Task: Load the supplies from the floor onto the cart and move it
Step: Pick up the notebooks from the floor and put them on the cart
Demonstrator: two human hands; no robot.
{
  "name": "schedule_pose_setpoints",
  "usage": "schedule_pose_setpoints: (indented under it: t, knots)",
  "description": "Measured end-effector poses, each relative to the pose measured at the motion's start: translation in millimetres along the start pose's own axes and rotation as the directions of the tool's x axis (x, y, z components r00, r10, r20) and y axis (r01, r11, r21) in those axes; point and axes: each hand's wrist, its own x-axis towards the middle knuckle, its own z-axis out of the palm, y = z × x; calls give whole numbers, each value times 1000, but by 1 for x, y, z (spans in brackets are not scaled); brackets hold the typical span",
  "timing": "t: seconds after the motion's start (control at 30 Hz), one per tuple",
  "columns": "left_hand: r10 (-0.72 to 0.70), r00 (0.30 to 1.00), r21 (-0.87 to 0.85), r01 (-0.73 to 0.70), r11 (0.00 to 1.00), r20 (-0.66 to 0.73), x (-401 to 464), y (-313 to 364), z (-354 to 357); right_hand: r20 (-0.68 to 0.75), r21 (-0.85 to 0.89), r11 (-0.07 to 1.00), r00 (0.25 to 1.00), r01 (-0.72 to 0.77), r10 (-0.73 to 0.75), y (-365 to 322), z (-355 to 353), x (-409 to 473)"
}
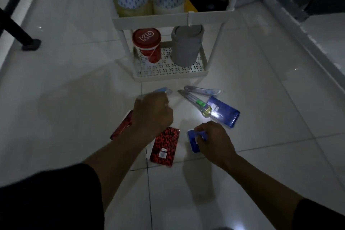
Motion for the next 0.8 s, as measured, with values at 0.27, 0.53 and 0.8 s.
schedule_pose_setpoints:
  t: [0.27, 0.53, 0.8]
  knots:
    - [7, 897, 247, -129, 960, 442, -57, -34, 63, 179, -294, 955, 984, 40, 14, 30, 2, 2]
    - [62, 880, 289, -221, 931, 472, -42, -38, 78, 203, -398, 908, 978, 128, -49, 39, 6, 18]
    - [6, 851, 392, -249, 886, 526, -28, -34, 83, 284, -462, 862, 955, 211, -82, 47, 4, 37]
